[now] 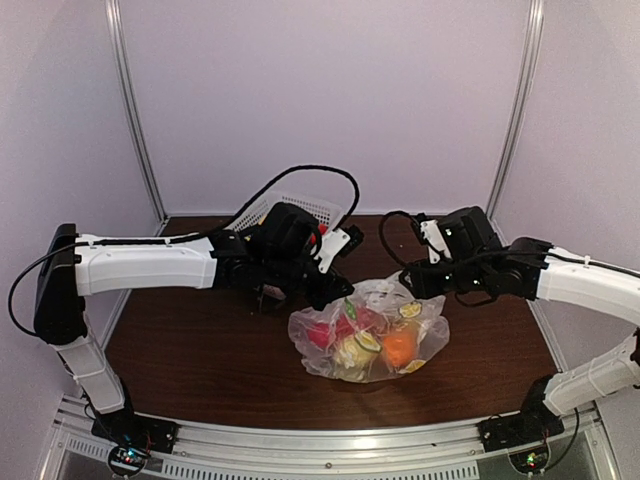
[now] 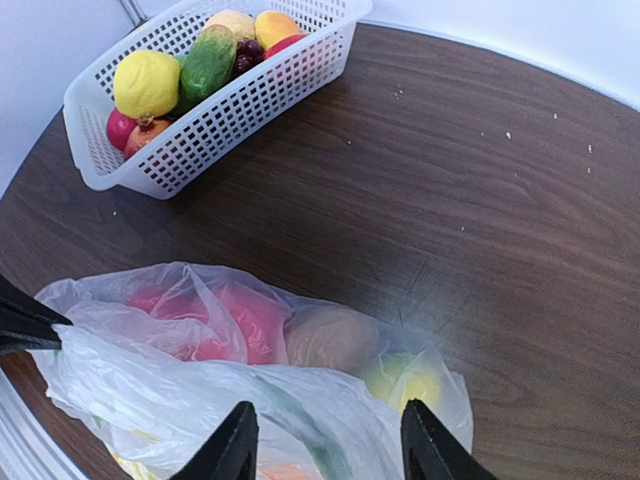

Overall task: Untie the knot of the plastic bag and take out the fruit
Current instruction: Untie the bag handles from the takeout bag.

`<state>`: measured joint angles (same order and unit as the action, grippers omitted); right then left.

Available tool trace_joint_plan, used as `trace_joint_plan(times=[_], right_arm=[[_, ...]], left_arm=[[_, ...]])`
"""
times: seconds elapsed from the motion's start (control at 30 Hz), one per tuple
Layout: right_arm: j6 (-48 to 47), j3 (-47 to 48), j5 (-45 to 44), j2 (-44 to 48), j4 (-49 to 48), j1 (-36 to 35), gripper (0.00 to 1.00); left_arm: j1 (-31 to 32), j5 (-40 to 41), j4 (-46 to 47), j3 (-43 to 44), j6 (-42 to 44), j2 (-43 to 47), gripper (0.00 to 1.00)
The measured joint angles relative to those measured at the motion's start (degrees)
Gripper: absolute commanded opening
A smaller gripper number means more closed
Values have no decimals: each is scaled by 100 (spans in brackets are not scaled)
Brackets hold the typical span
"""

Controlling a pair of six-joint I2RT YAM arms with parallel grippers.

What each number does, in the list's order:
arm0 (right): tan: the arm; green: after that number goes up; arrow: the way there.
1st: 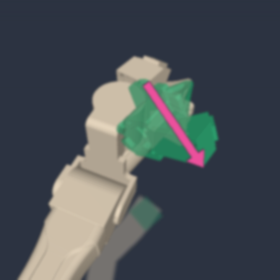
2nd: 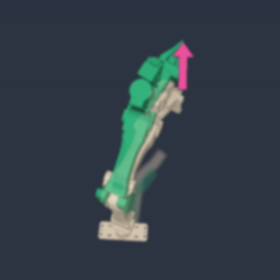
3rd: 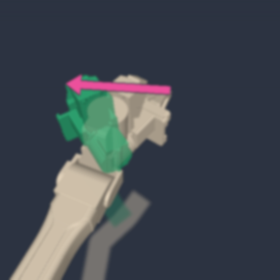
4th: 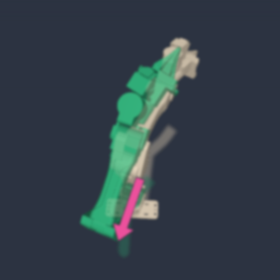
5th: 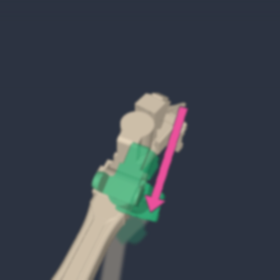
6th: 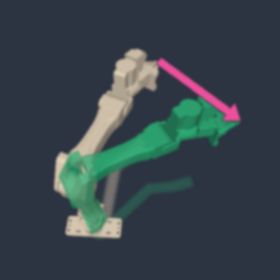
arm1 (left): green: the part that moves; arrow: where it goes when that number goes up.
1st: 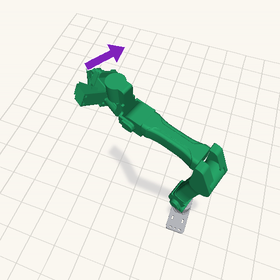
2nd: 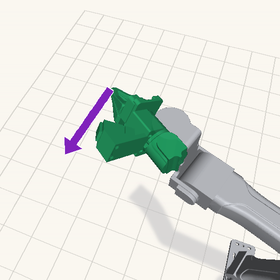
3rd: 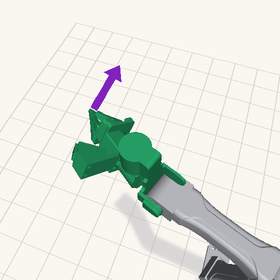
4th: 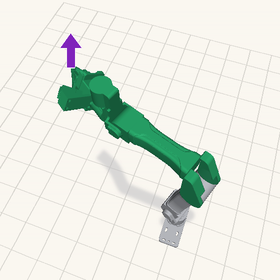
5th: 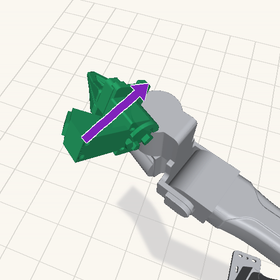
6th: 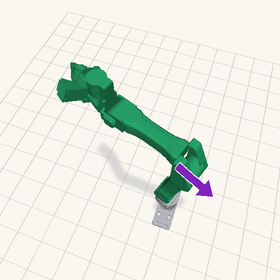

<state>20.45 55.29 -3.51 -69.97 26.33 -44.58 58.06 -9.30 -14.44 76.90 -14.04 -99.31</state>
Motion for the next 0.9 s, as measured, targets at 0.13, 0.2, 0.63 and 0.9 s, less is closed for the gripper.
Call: trace_joint_plan(times=[0.13,0.2,0.63,0.9], right_arm=[[0,-2,-46,-31,-7,31,14],[-59,-7,-105,-28,-13,74,7],[210,-304,-455,1086,-76,1235,0],[396,-608,-420,2129,-404,1591,0]], left_arm=[[0,0,0,-2,0,0,0],[0,2,0,-2,2,0,0],[-79,424,59,0,94,420,0],[-350,522,144,-2,92,817,0]])
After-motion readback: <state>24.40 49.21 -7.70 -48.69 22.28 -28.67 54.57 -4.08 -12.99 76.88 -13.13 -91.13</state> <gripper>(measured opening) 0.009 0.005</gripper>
